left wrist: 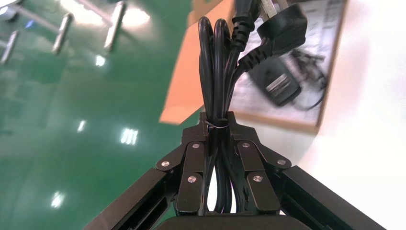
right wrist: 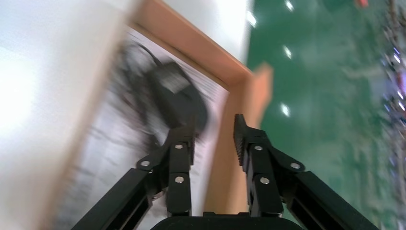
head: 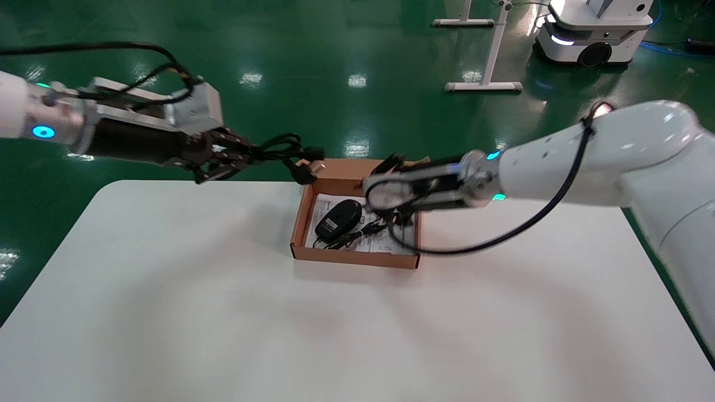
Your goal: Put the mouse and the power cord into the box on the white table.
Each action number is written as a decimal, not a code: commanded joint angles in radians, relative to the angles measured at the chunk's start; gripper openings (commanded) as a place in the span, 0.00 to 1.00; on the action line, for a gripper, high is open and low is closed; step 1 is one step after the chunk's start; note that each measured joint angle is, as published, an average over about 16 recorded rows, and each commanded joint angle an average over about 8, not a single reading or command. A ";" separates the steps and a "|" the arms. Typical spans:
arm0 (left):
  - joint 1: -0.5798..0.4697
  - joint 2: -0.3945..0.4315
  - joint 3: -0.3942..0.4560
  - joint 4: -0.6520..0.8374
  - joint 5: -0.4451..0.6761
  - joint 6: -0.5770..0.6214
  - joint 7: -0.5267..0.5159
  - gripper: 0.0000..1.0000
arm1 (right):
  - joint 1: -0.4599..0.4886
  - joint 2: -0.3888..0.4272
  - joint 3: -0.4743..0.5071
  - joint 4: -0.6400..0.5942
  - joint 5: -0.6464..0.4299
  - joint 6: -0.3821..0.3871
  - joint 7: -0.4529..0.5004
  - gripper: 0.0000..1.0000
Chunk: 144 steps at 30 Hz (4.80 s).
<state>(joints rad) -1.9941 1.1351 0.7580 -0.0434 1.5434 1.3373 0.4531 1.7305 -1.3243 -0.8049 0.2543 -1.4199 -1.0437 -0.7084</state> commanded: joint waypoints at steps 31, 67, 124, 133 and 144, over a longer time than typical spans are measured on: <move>0.300 0.228 0.024 -0.185 -0.075 -0.363 -0.041 1.00 | 0.121 0.324 0.037 -0.200 0.052 -0.164 -0.112 1.00; 0.622 -0.160 -0.234 -0.733 -0.458 -0.096 -0.352 1.00 | -0.273 0.524 0.286 0.421 0.377 -0.314 0.398 1.00; 0.923 -0.528 -0.481 -1.246 -0.817 0.161 -0.642 1.00 | -0.660 0.715 0.528 1.036 0.693 -0.453 0.898 1.00; 0.921 -0.526 -0.480 -1.243 -0.815 0.160 -0.642 1.00 | -0.657 0.714 0.526 1.032 0.691 -0.452 0.897 1.00; 0.921 -0.525 -0.479 -1.242 -0.814 0.159 -0.641 1.00 | -0.656 0.713 0.525 1.030 0.690 -0.451 0.896 1.00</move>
<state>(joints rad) -1.0735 0.6101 0.2791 -1.2851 0.7294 1.4960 -0.1879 1.0743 -0.6111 -0.2795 1.2840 -0.7303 -1.4952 0.1873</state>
